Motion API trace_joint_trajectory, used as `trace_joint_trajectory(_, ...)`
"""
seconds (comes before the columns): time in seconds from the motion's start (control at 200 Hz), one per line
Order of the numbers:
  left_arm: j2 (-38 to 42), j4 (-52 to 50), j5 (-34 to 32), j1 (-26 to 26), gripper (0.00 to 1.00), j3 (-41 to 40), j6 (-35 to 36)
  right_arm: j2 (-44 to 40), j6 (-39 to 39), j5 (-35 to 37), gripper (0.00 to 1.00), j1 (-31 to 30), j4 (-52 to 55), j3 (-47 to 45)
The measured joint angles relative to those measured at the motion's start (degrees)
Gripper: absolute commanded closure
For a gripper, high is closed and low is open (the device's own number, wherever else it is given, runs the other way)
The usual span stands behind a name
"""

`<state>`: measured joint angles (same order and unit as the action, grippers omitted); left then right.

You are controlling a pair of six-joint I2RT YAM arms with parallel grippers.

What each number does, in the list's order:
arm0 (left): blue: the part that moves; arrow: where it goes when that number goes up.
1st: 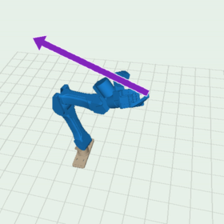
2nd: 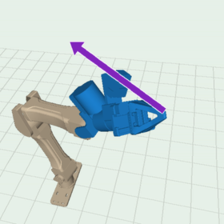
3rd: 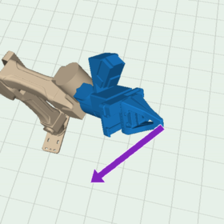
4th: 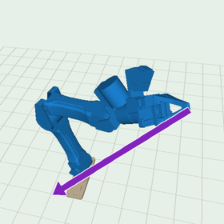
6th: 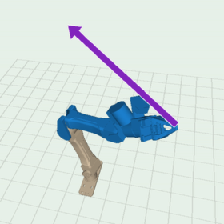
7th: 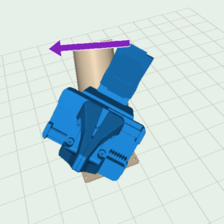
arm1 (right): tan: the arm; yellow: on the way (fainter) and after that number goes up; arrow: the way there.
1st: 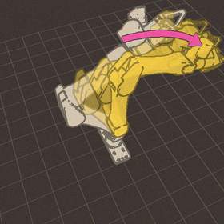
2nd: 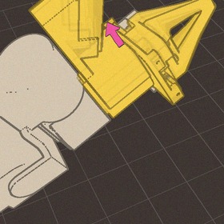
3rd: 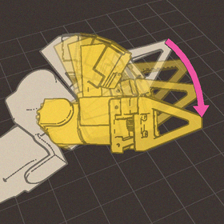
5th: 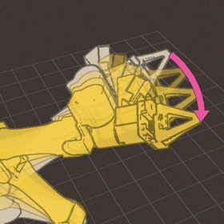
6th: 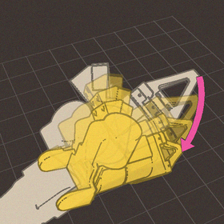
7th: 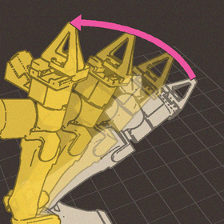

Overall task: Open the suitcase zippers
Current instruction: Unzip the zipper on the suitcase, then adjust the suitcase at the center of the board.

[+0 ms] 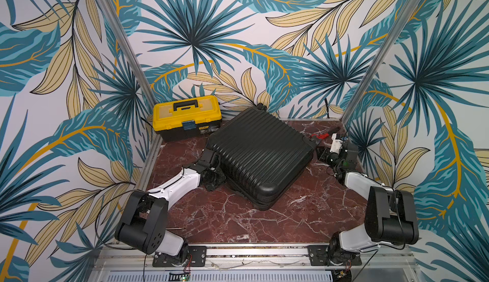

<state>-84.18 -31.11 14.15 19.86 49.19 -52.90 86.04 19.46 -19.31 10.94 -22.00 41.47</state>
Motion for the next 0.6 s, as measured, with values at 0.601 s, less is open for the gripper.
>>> trace_joint_trajectory(0.601,2.0,-1.8,-0.6,0.1,1.0,-0.8,0.1,-21.1,29.0,0.9,0.77,1.3,27.5,-0.8)
